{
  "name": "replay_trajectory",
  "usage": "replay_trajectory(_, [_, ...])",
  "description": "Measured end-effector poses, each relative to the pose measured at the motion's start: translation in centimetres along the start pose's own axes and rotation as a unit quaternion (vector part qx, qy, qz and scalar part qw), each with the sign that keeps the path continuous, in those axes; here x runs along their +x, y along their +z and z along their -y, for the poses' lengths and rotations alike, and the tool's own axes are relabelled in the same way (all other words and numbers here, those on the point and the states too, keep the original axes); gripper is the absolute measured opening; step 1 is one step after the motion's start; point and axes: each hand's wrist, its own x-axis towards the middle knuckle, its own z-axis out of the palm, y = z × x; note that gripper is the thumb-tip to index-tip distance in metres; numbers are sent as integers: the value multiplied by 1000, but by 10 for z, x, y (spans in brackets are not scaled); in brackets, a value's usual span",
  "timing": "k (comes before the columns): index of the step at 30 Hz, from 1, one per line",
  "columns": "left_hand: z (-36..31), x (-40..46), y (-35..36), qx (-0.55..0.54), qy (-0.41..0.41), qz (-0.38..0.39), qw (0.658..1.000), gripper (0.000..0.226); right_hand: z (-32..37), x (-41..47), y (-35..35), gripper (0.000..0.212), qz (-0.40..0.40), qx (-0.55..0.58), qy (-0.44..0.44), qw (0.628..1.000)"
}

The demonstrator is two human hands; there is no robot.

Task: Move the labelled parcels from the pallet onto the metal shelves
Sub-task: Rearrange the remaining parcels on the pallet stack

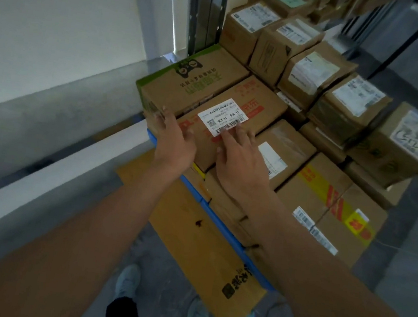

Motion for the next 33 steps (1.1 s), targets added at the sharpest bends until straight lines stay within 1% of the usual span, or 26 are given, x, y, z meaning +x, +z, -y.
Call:
replay_trajectory(3, [-3, -10, 7, -14, -13, -16, 1000, 75, -18, -2, -3, 49, 2, 2, -25, 1000])
replay_trajectory(8, [-3, -25, 14, -10, 1, -34, 999, 77, -36, -12, -11, 50, 11, -6, -36, 999])
replay_trajectory(13, [-5, -28, 14, -5, -10, -22, 1000, 82, -40, -18, -14, 53, 33, 11, -31, 999])
replay_trajectory(17, [-5, -26, 15, -14, -2, -12, 1000, 77, -42, -20, -16, 56, 47, 10, -28, 998])
replay_trajectory(23, [-3, -31, 13, -37, 4, 5, 999, 82, -45, -25, -19, 59, 53, -3, -15, 998])
replay_trajectory(26, [-1, -43, 14, -56, -4, 1, 998, 84, -47, -30, -17, 58, 49, -13, -11, 999])
replay_trajectory(30, [5, -60, 22, -77, -10, 27, 997, 84, -49, -39, -17, 55, 48, -17, 1, 999])
replay_trajectory(33, [5, -73, 30, -84, -29, 50, 995, 83, -51, -41, -17, 55, 45, -26, 5, 999])
